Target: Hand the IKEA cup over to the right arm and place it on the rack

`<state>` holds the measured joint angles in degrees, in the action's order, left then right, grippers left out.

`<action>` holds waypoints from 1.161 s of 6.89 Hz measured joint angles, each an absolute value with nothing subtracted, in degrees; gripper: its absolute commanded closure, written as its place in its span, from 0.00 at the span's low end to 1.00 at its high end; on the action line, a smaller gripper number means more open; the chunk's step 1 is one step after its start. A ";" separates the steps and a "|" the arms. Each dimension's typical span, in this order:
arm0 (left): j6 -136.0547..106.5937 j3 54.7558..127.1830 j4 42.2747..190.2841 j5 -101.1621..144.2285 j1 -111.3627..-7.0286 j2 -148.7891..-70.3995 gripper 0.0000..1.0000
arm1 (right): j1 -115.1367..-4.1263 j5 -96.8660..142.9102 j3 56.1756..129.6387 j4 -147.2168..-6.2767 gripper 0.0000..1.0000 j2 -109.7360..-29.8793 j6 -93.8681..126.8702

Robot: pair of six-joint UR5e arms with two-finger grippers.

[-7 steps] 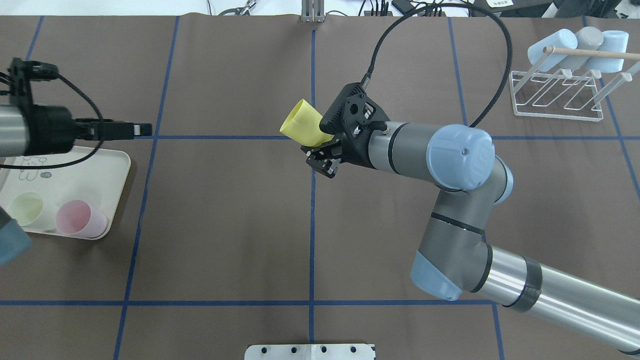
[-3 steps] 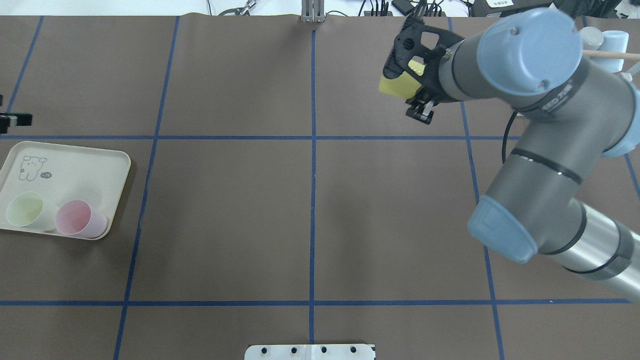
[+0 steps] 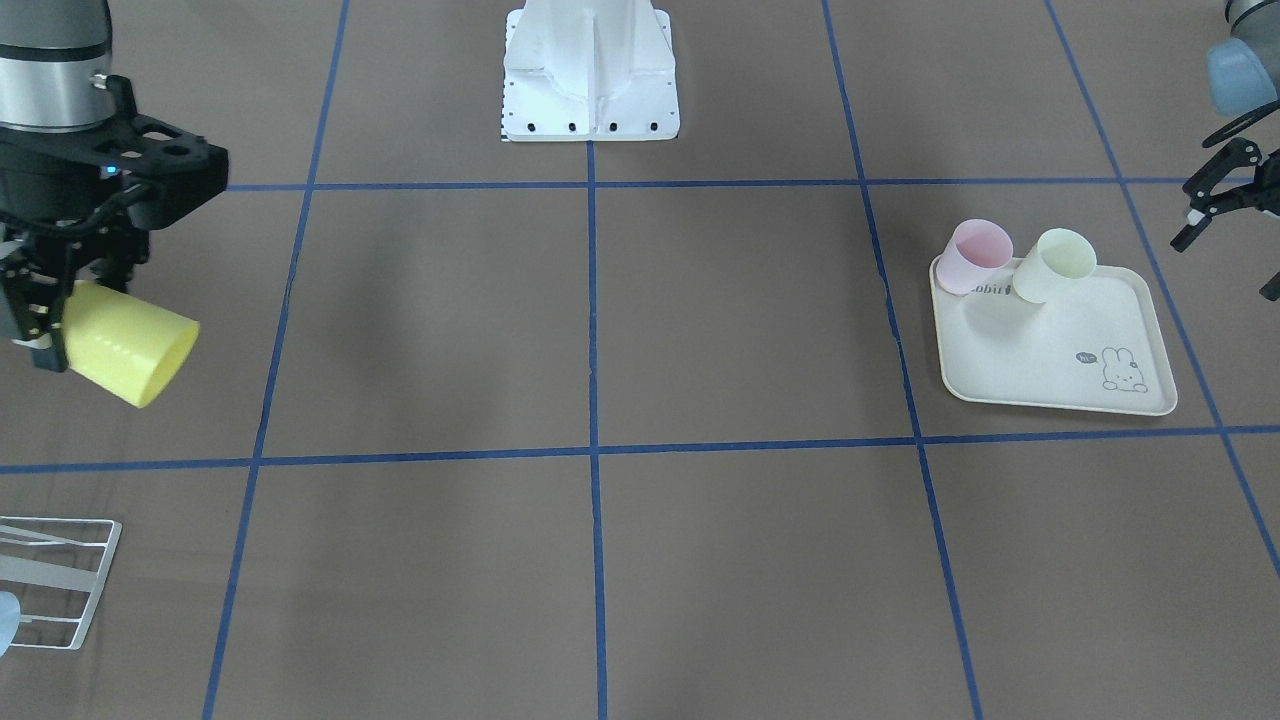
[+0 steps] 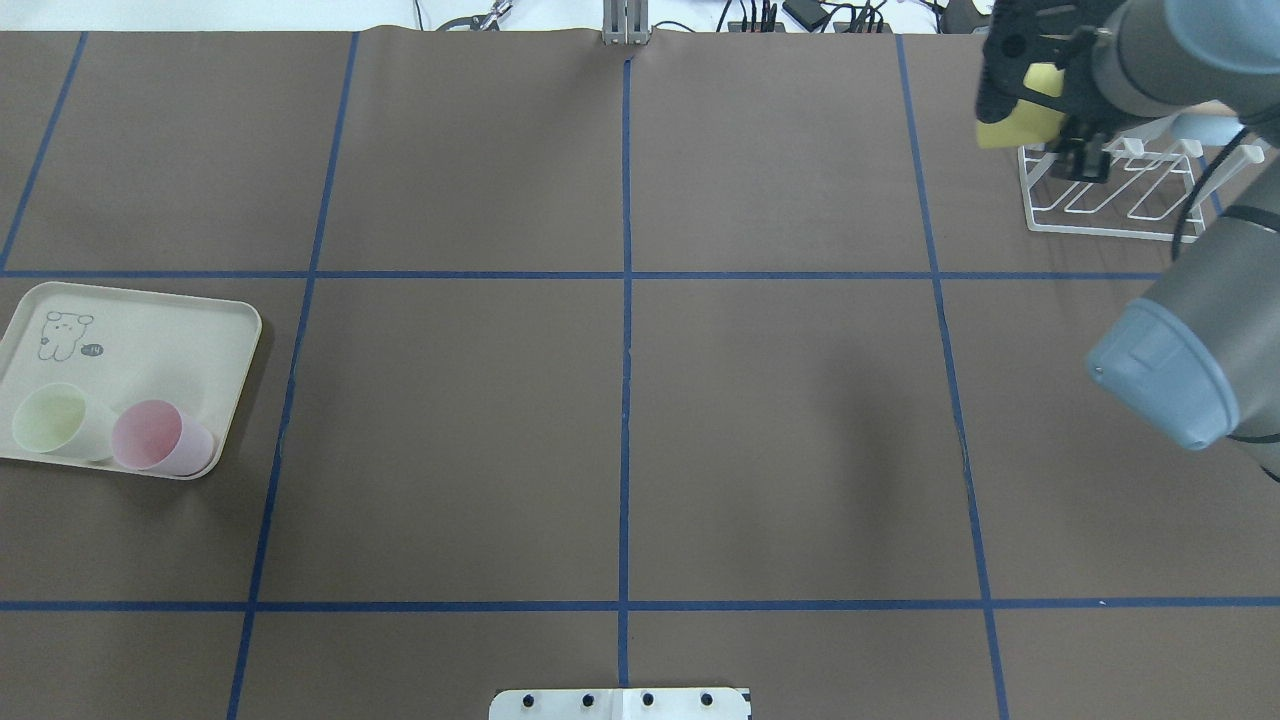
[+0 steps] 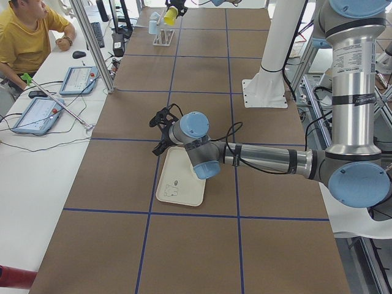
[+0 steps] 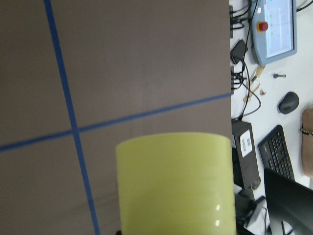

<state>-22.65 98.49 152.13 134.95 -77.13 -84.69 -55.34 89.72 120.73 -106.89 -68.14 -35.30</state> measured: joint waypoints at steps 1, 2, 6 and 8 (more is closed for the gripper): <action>-22.48 98.42 152.16 135.11 -77.28 -84.66 0.00 | -56.42 84.10 121.05 -107.61 0.92 -72.01 -41.92; -22.55 98.50 152.20 135.18 -77.31 -84.65 0.00 | -56.72 77.70 120.86 -107.97 0.93 -75.60 -47.32; -23.10 98.43 152.43 135.26 -77.27 -84.71 0.00 | -56.20 67.29 114.49 -106.53 0.99 -80.52 -56.93; -23.19 98.27 152.69 135.26 -77.26 -84.72 0.00 | -56.02 65.57 109.18 -101.09 0.99 -80.45 -58.35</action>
